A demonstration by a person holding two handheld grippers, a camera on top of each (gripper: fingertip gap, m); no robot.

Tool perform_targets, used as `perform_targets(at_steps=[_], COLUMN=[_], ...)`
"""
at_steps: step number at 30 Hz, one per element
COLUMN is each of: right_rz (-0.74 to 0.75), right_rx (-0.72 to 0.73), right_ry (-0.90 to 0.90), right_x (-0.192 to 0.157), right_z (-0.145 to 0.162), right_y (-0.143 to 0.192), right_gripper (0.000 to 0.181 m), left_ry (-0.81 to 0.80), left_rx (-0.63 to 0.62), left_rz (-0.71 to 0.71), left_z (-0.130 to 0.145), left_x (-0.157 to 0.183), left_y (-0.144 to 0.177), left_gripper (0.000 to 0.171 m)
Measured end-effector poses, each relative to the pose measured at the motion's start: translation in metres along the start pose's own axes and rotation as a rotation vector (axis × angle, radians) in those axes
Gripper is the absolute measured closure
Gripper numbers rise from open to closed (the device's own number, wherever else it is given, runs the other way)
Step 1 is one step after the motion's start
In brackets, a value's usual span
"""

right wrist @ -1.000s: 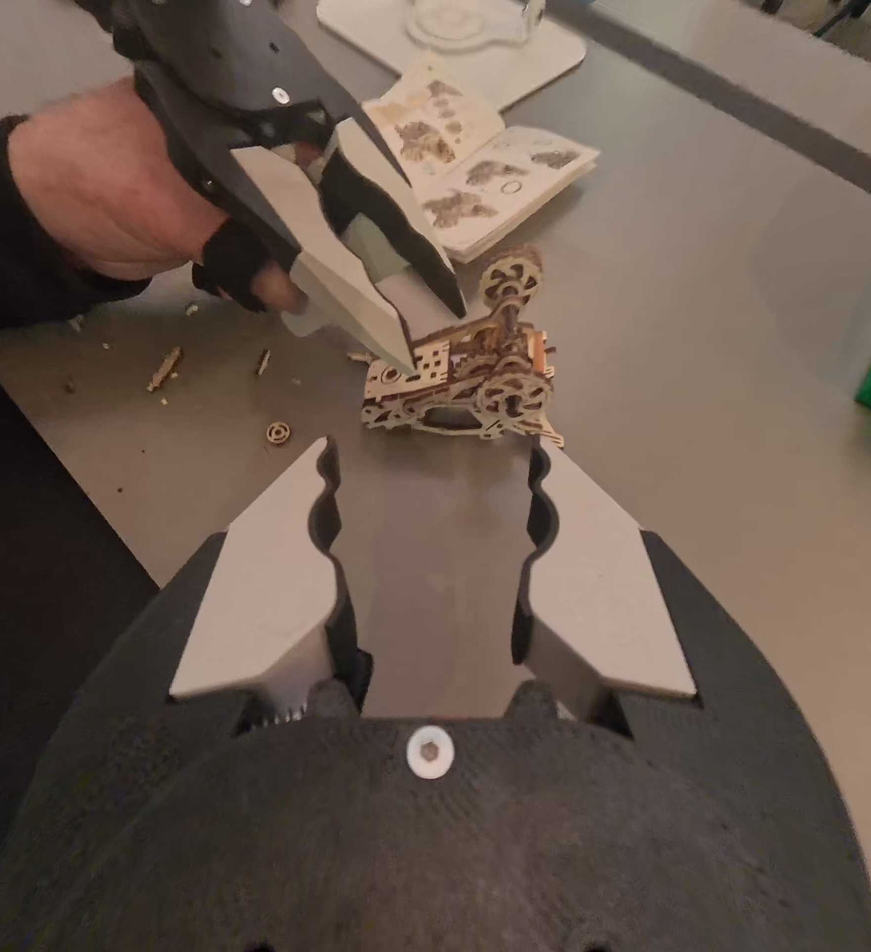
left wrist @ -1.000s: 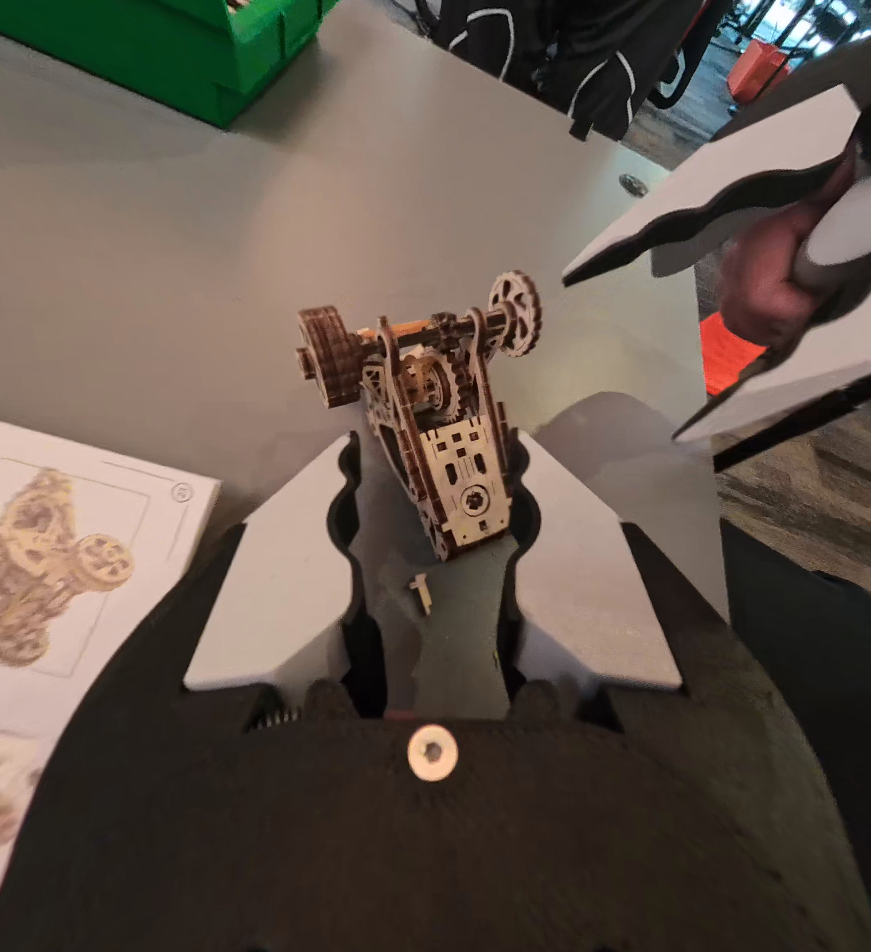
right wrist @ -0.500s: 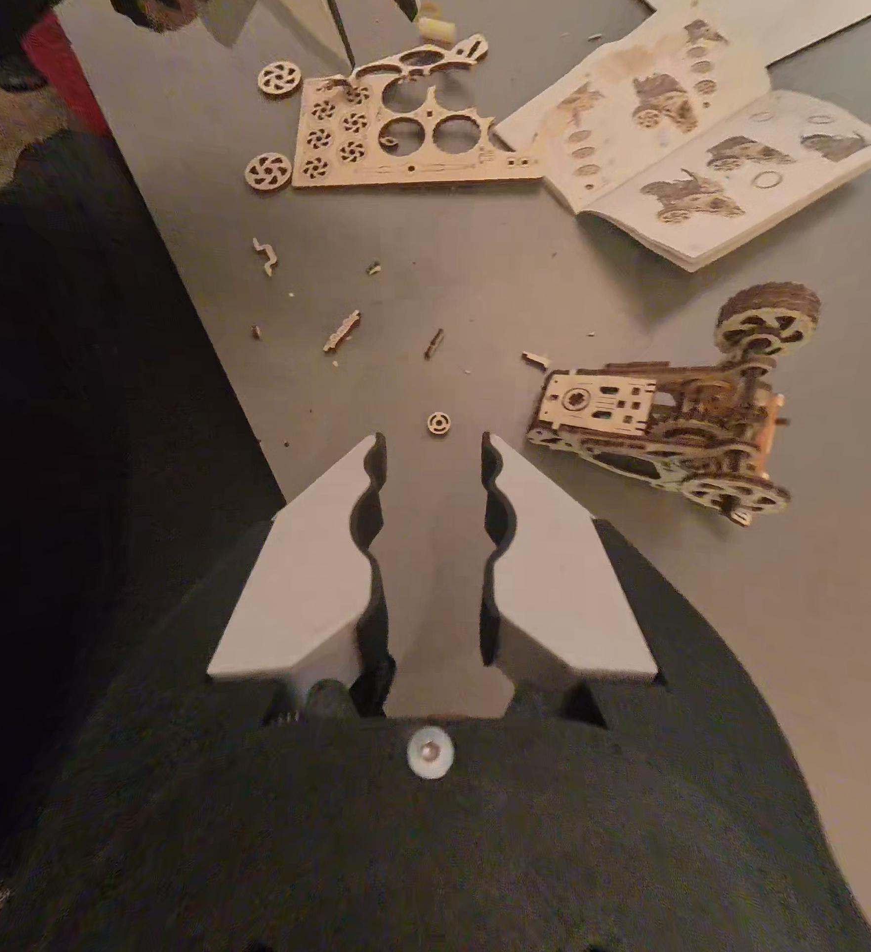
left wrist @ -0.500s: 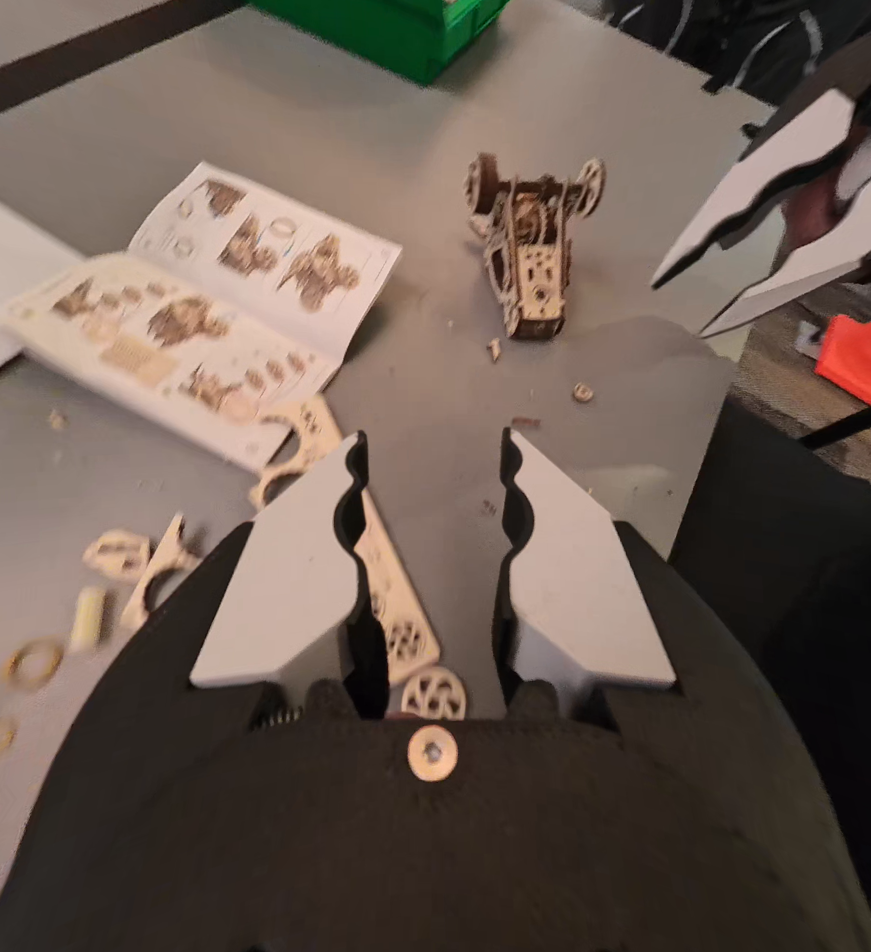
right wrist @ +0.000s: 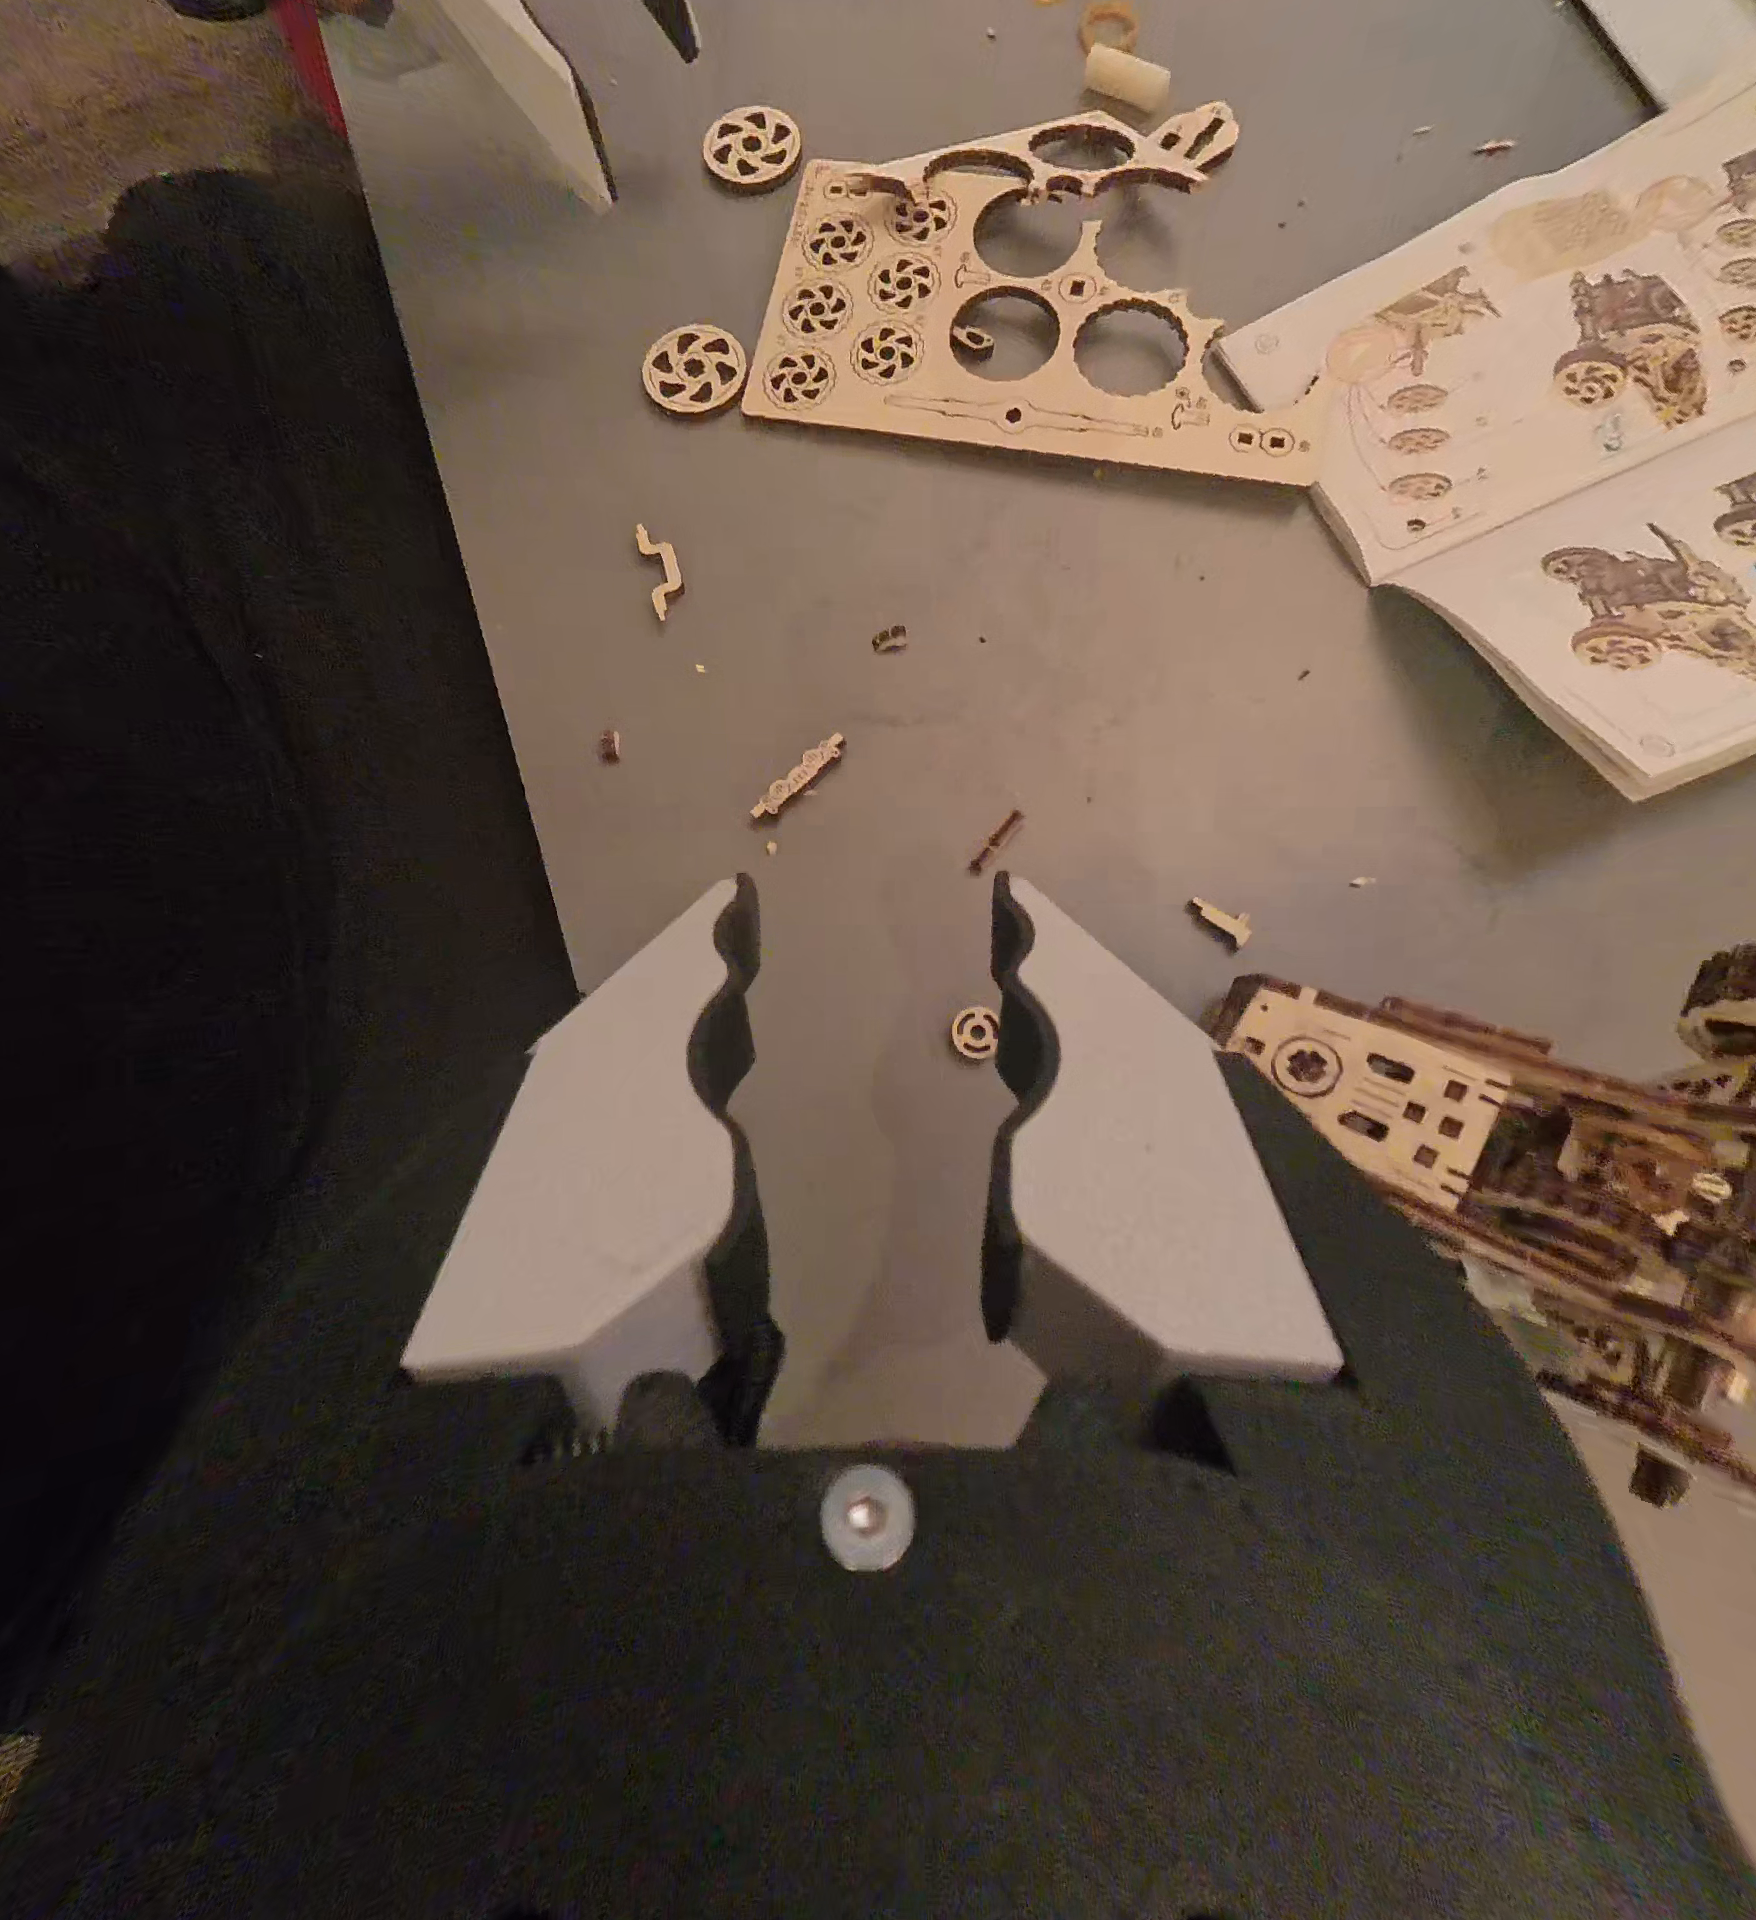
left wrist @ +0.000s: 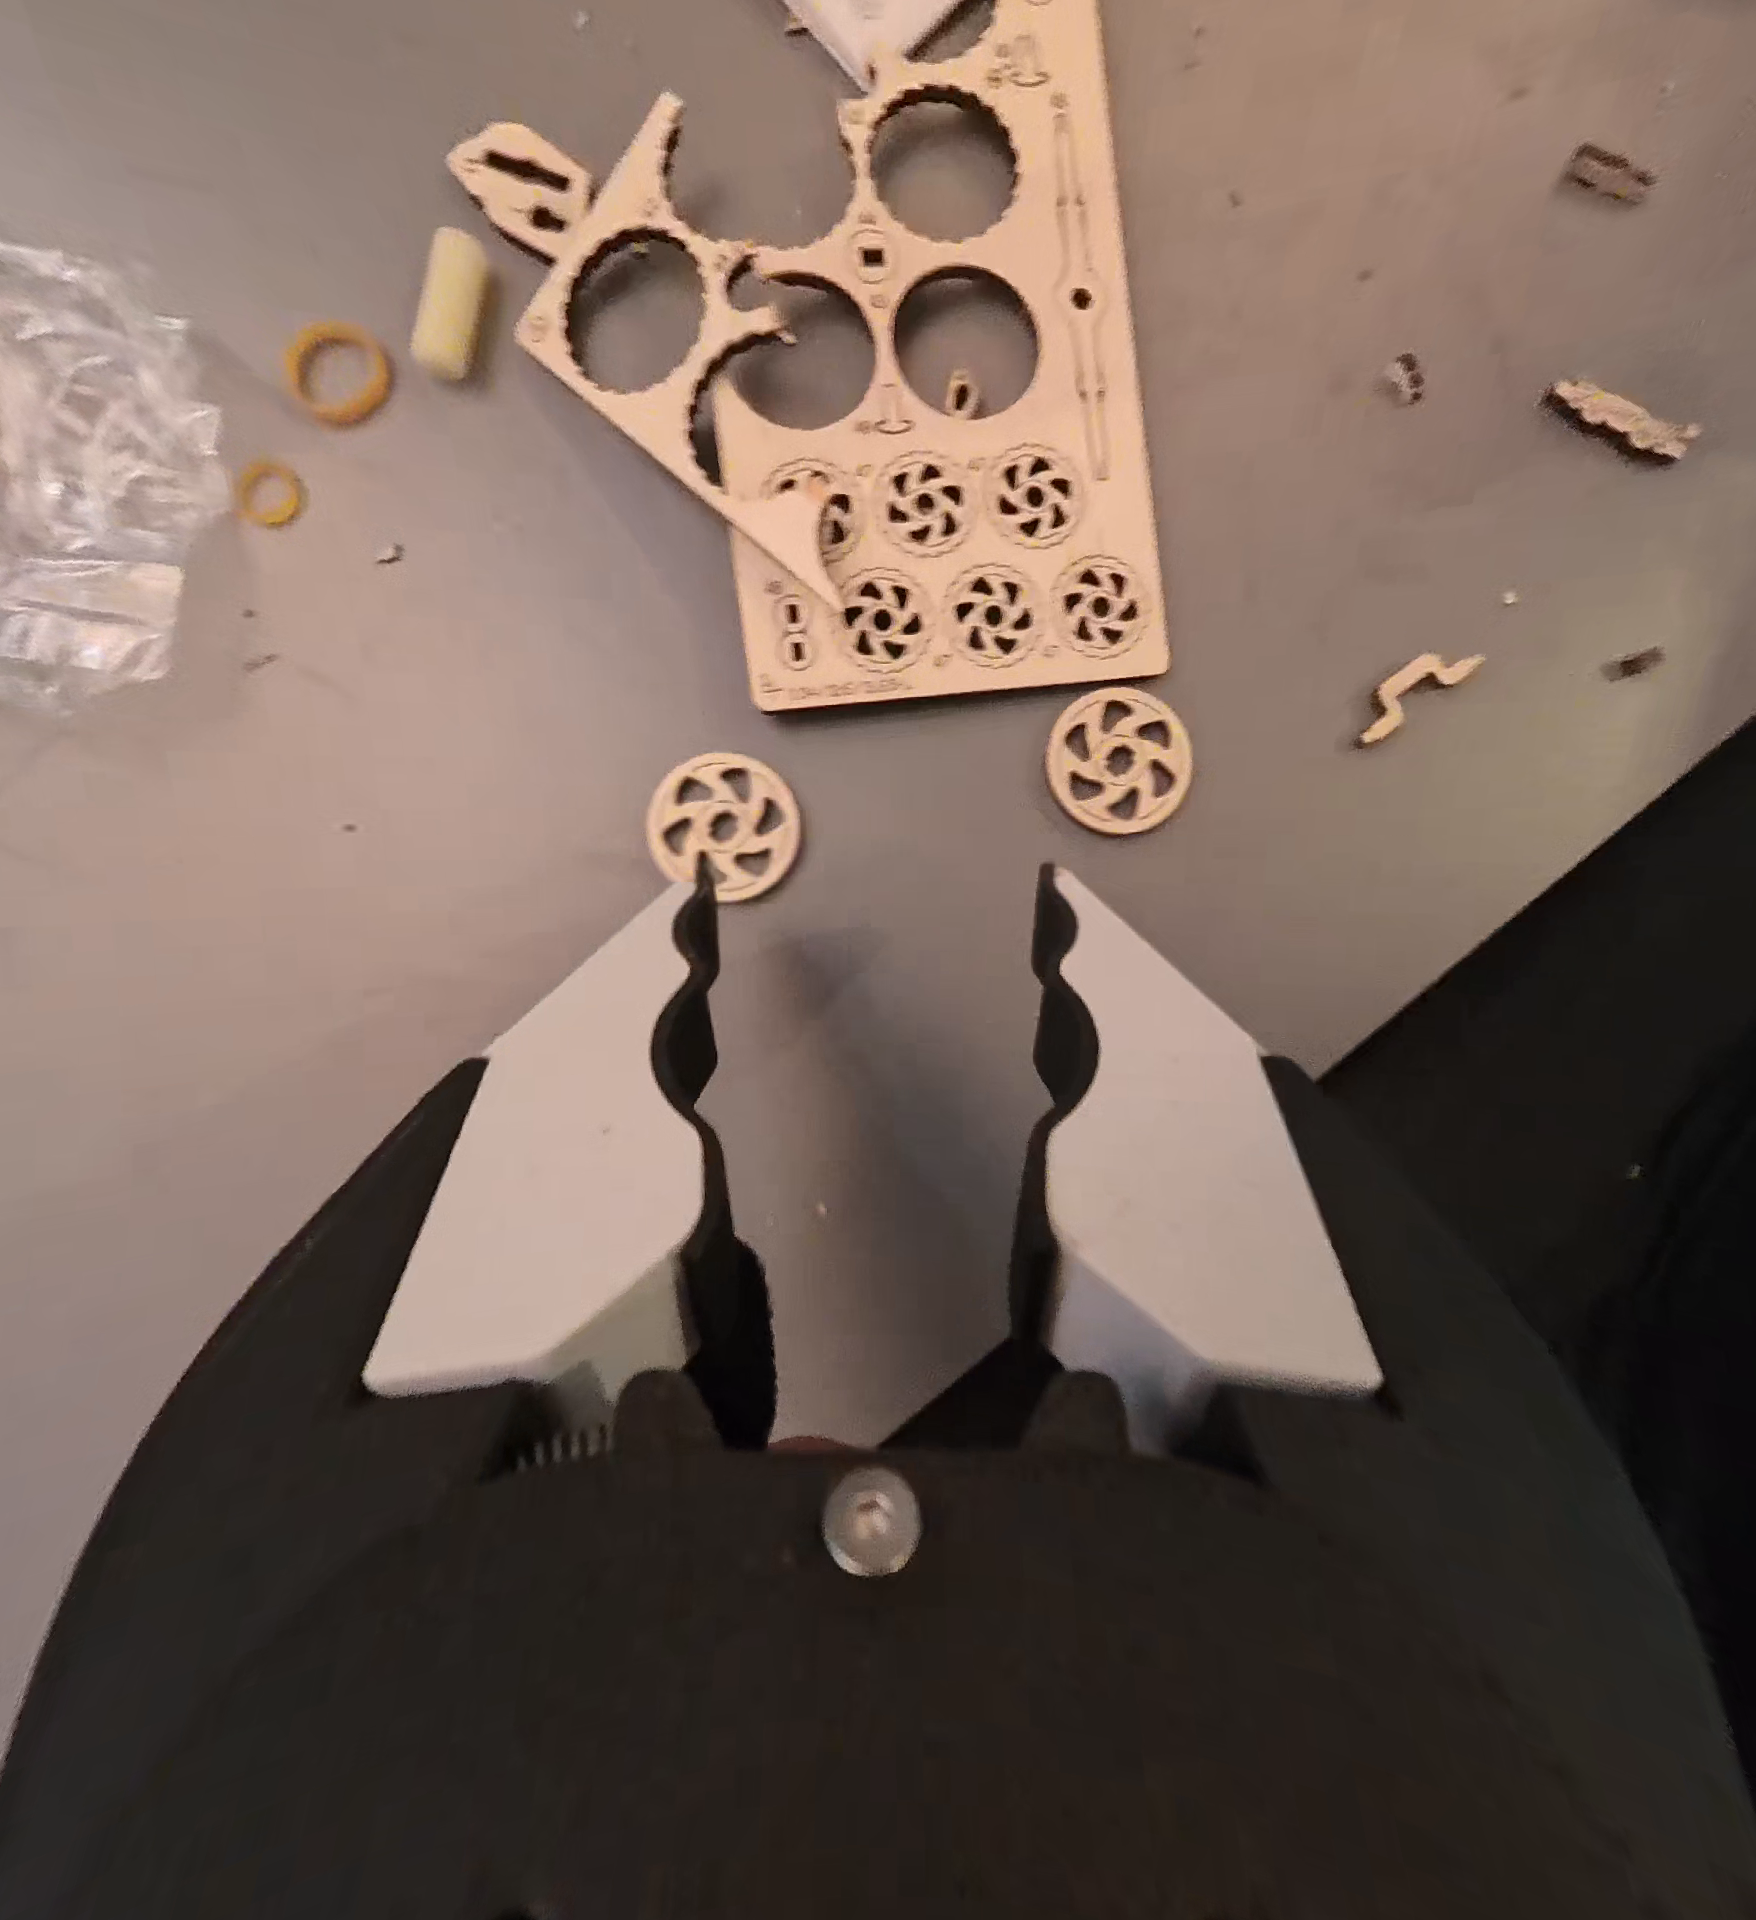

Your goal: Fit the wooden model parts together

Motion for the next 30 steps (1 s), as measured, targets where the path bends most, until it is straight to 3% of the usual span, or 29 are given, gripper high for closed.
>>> perform_targets(at_steps=[9,14,20,27,30], right_rz=[-0.033,-0.053,-0.077,-0.068,-0.084], right_rx=[-0.017,-0.024,0.031,-0.025,-0.085], right_ry=[0.034,0.021,-0.012,0.001,-0.018], right_x=[-0.003,-0.003,-0.006,-0.021,-0.024], right_z=[-0.010,-0.008,-0.020,-0.063,-0.071], right_y=[-0.019,-0.026,-0.035,-0.080,-0.107], right_gripper=[0.140,0.140,0.140,0.126,0.130], left_ry=[0.021,0.011,-0.071,-0.044,-0.004], left_rx=[-0.053,-0.012,0.022,0.003,0.006], left_rz=[0.010,-0.026,0.025,0.166,0.243], left_z=[0.008,-0.001,-0.022,-0.037,-0.042], left_x=[-0.025,-0.027,-0.017,-0.019,-0.021], left_y=[-0.016,-0.020,-0.025,-0.040,-0.042], left_gripper=[0.121,0.121,0.120,0.118,0.124])
Point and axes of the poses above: each gripper's, where its closed fingertips meet, y back along the fingers, z out of its underside, x = y × z across the jaws, the point moved 7 cm from there along y, back along the fingers, and after that the axes turned 5 degrees about -x, right-handed, at the moved point
